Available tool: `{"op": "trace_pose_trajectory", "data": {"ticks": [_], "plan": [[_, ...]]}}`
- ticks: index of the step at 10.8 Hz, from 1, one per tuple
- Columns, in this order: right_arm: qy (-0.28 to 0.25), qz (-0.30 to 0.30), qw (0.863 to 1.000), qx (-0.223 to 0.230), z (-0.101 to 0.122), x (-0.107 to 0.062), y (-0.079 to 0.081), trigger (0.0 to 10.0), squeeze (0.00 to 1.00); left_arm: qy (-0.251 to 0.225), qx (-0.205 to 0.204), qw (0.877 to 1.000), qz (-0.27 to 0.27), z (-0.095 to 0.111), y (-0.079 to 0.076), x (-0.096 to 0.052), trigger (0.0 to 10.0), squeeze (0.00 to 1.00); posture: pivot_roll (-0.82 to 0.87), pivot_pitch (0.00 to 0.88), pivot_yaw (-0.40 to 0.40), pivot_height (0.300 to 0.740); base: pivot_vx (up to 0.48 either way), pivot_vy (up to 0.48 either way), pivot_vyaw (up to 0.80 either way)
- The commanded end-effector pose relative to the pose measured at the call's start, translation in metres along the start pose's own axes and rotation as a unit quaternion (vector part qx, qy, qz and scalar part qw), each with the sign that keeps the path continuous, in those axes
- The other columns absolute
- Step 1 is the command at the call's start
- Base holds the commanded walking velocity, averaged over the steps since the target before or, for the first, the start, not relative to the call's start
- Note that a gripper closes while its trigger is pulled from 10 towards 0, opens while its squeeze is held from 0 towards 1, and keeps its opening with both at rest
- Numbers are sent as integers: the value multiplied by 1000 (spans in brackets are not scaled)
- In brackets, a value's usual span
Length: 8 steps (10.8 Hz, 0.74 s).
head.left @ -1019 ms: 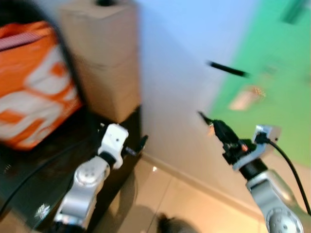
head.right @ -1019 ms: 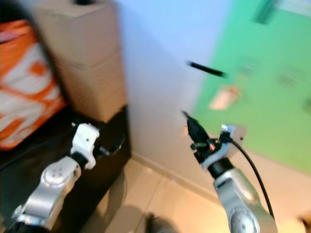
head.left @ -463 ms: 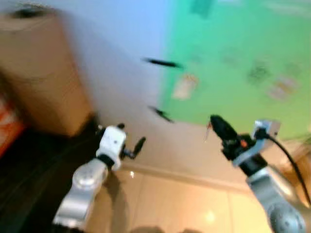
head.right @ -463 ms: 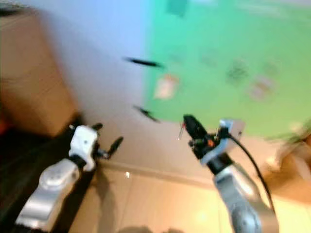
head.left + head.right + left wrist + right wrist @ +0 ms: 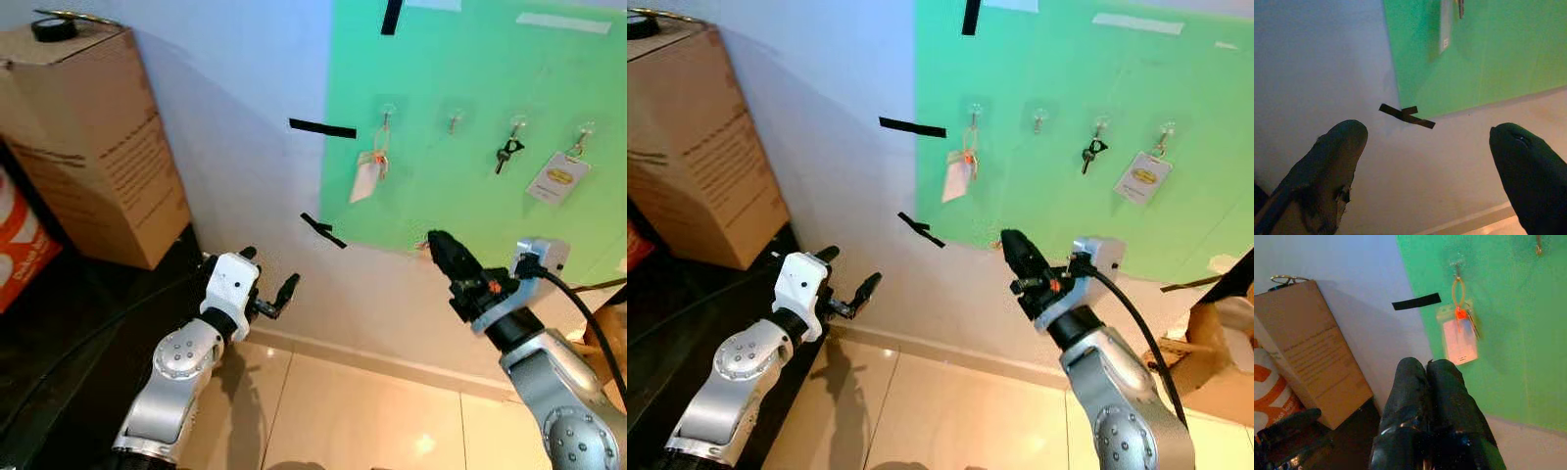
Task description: Hang keys on a hook
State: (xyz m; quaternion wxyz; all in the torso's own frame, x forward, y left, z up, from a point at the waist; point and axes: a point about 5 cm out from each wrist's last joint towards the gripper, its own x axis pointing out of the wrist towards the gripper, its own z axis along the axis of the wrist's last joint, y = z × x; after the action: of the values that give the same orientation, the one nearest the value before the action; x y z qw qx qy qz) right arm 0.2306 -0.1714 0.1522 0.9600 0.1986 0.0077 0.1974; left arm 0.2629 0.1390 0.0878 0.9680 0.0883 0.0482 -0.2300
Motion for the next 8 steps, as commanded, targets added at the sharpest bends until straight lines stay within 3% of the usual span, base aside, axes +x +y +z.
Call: {"op": "trace_pose_trajectory", "data": {"ticks": [1, 5, 8], "plan": [[-9, -3, 1000, -2, 6, 2, -1, 10000, 0, 0, 2, 1000, 5, 1, 2, 2, 10000, 0, -126, 0, -10, 740, 0, 0, 0], [-35, -16, 999, -8, 19, 13, -6, 10000, 0, -28, 19, 999, -30, 17, -4, 7, 10000, 0, -124, 0, -10, 740, 0, 0, 0], [-41, -6, 999, -11, 24, 17, -3, 10000, 0, -51, 15, 998, -34, 30, -2, 11, 10000, 0, -125, 0, -4, 740, 87, 0, -727]]}}
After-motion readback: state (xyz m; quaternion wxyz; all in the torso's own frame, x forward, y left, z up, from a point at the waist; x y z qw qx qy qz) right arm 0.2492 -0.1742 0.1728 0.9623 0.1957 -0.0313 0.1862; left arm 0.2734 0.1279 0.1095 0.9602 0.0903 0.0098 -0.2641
